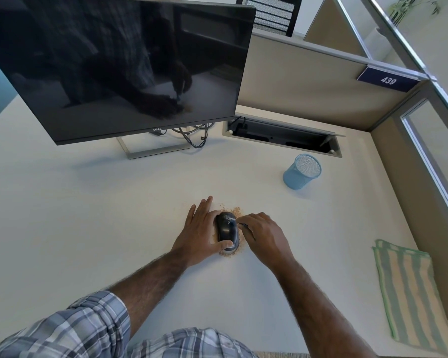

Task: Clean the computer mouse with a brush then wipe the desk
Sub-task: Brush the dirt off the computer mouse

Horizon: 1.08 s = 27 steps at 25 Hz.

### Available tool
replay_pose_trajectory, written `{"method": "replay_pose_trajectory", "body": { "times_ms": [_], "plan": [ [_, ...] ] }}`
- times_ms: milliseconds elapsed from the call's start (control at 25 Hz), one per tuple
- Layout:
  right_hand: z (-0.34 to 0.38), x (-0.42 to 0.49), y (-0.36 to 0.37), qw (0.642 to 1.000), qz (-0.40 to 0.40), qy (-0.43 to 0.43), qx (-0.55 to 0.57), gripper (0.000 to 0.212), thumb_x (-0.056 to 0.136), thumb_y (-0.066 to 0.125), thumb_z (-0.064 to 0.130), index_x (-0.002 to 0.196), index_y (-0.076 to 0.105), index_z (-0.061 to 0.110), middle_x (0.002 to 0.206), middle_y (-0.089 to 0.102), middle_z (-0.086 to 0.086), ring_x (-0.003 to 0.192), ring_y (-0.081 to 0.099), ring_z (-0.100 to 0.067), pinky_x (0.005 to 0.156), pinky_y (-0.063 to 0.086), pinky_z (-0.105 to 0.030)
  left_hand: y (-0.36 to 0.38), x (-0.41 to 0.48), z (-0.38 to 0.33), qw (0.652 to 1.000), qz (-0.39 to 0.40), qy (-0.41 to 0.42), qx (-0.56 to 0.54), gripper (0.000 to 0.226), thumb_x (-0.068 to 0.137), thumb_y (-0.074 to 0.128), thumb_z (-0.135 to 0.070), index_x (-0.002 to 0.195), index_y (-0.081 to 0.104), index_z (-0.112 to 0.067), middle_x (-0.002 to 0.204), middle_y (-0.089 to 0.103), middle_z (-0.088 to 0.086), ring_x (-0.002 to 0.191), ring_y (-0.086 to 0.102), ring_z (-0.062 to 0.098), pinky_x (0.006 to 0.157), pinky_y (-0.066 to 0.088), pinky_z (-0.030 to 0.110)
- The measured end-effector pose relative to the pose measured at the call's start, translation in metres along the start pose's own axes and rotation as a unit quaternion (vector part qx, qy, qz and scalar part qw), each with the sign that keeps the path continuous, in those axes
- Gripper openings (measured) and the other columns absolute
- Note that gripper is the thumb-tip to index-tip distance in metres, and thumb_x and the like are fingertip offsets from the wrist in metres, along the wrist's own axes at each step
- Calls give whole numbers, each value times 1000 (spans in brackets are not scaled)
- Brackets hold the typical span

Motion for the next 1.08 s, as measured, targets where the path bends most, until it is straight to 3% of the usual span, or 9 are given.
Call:
{"method": "replay_pose_trajectory", "body": {
  "times_ms": [320, 520, 680, 1080],
  "plan": [
    [8, 2, -1, 999, 13, -49, -8, 21, 103, 55, 23, 115, 71, 23, 106, 74, 7, 92, 61, -16, 75, 54, -34, -1, -1, 1, 1000, -14, 5, -15, 83, 83, 67, -70, 141, 43, -14, 172, -3, 9, 159, -5, 24, 128, -3, 46],
    [-1, 12, -4, 1000, 16, 1, -13, 23, 104, 51, 23, 114, 72, 25, 105, 74, 8, 94, 58, -17, 79, 51, -36, -2, 0, 0, 1000, -8, -2, -9, 84, 83, 68, -70, 142, 42, -17, 172, -5, 7, 159, -6, 23, 128, -6, 42],
    [6, 21, -5, 999, 32, -25, -13, 22, 103, 52, 25, 113, 72, 25, 106, 73, 9, 97, 58, -16, 80, 49, -32, -1, 0, 1, 1000, -4, -3, -15, 83, 82, 69, -69, 142, 42, -18, 172, -5, 8, 159, -7, 22, 128, -5, 44],
    [-2, 44, -5, 996, 84, 25, -22, 23, 104, 49, 28, 109, 71, 28, 102, 73, 8, 94, 59, -17, 79, 48, -35, 1, 0, 3, 1000, -4, -5, -17, 85, 81, 65, -74, 142, 39, -21, 172, -6, 8, 159, -8, 22, 128, -4, 46]
  ]
}}
Point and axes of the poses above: each hand's wrist, its own x-axis towards the middle knuckle, its own y-axis out of the palm, z = x × y, the point moved 5 cm from there along x, towards the middle knuckle
